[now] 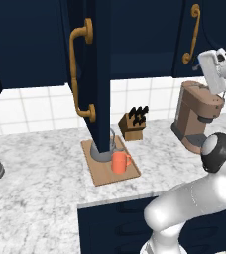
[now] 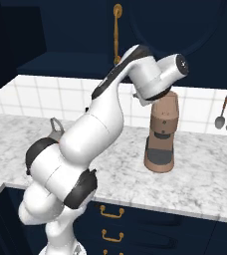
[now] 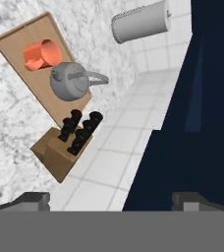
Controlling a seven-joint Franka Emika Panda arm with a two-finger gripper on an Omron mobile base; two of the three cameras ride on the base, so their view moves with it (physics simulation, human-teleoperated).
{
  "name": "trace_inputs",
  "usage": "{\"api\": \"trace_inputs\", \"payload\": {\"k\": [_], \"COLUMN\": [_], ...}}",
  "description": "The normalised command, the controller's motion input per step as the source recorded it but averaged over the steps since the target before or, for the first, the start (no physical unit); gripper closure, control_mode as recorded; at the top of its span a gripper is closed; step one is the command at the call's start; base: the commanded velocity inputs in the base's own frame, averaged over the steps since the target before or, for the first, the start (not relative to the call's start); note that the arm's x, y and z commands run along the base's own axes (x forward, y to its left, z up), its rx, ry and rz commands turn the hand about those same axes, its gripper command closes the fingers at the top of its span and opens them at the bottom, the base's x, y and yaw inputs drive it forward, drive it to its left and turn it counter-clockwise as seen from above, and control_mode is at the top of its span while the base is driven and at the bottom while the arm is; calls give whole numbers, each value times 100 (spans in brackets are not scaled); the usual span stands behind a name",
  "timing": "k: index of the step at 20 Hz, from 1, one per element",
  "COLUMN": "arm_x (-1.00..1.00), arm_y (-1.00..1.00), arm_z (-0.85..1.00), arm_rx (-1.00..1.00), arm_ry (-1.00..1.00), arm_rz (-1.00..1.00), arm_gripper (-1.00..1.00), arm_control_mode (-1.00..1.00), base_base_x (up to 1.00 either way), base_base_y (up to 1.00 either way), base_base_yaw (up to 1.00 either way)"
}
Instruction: Pick the kettle from the counter and place it on the tray. Then pick the mug from the cabinet and place it on the tray. Then close the cabinet doors.
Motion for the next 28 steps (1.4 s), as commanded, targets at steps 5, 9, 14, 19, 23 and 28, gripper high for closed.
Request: {"api": "trace_inputs", "payload": {"k": [5, 9, 14, 19, 23, 28], "arm_x": [-49, -42, -59, -65, -14, 1], "arm_y": [54, 85, 59, 38, 29, 53], "arm_z": [-96, -2, 13, 2, -18, -34], "arm_rx": [-1, -3, -3, -2, -17, -28], "arm_ry": [-24, -18, -15, -5, 0, 6], "arm_rz": [-21, -15, -17, -14, -2, -3], "arm_gripper": [-100, -100, -100, -100, -100, -100], "arm_control_mode": [-100, -100, -100, -100, -100, -100], "base_base_x": [0, 0, 0, 0, 0, 0], "base_base_y": [0, 0, 0, 0, 0, 0], "base_base_yaw": [0, 0, 0, 0, 0, 0]}}
